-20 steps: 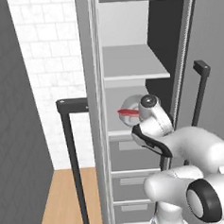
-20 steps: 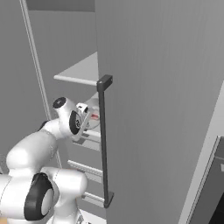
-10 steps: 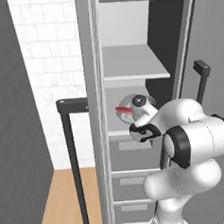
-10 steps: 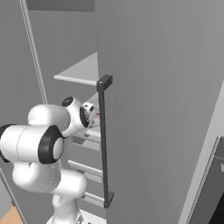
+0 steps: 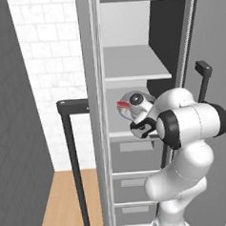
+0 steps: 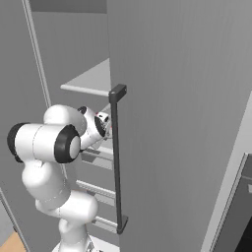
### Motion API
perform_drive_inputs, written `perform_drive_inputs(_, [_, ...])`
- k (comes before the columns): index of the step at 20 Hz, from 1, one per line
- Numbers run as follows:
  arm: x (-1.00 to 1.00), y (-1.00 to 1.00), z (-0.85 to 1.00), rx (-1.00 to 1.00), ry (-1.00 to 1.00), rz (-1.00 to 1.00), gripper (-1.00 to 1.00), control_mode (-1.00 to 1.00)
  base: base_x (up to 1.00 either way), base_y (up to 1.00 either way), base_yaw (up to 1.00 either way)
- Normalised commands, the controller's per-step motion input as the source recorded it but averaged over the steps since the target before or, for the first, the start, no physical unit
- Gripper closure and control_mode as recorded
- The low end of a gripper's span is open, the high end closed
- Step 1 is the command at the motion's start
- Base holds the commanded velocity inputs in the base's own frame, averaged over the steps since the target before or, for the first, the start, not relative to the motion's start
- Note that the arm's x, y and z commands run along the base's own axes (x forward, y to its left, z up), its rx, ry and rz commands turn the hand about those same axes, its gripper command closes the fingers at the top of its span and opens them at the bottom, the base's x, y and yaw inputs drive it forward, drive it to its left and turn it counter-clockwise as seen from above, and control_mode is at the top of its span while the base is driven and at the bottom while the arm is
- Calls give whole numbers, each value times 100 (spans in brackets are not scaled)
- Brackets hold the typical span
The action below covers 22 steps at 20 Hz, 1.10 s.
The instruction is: Take the meat container that has the steak and place it on the second highest rack of the freezer. Then take the vegetable container that has the onion and lemon and place it on the highest rack of the freezer.
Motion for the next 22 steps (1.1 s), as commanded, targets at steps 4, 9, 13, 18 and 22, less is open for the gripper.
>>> perform_drive_inputs(4, [0,0,0,0,0,0,100,-100,0,0,0])
perform_drive_inputs(9, [0,0,0,0,0,0,-100,-100,0,0,0])
perform_drive_inputs(13, [0,0,0,0,0,0,-100,-100,0,0,0])
perform_drive_inputs(18, [-20,0,6,1,-1,0,-100,-100,0,0,0])
perform_drive_inputs(22, [-51,2,31,2,-3,-10,-100,-100,0,0,0])
